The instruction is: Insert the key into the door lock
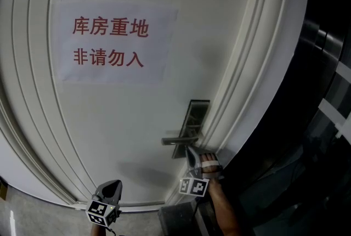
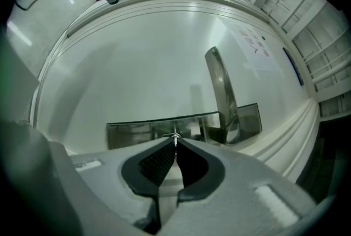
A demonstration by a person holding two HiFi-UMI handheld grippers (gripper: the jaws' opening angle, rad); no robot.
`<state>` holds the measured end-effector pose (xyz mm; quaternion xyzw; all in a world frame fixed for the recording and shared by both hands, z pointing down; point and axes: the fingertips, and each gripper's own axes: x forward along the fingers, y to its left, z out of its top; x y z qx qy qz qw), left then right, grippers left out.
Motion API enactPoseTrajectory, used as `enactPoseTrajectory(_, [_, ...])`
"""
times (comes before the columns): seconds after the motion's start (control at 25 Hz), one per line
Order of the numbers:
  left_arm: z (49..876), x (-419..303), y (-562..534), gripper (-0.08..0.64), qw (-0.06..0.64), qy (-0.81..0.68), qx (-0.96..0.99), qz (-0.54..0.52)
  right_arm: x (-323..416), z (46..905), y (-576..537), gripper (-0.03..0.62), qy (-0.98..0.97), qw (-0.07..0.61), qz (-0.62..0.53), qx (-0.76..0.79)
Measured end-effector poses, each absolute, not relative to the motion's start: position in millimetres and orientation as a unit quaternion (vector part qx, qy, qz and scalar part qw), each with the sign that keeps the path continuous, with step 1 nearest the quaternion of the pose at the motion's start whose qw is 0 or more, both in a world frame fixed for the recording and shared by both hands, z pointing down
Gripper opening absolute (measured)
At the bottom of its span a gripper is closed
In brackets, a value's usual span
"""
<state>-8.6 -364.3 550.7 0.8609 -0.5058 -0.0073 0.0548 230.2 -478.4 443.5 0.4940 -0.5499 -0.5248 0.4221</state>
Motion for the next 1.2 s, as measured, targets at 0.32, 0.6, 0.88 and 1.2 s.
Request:
enactPoseTrajectory(0.32, [548, -12, -358, 0.003, 0.051, -0.507, 0.861, -0.006, 230, 444, -479, 0.015, -0.55, 0.417, -0.521, 0.502])
enactPoseTrajectory(0.6, [545, -12, -351, 0.003, 0.048, -0.507, 0.861, -0.005, 230, 444, -478, 0.015, -0.557, 0.411, -0.517, 0.504])
enactPoseTrajectory(0.88, [545, -10, -345, 0.003, 0.048, -0.505, 0.862, -0.005, 235, 441, -476, 0.052, -0.565, 0.409, -0.503, 0.51])
enactPoseTrajectory(1.2, [543, -6, -339, 0.003, 0.046, -0.5, 0.865, -0.006, 232, 432, -464, 0.189, -0.578, 0.377, -0.506, 0.518])
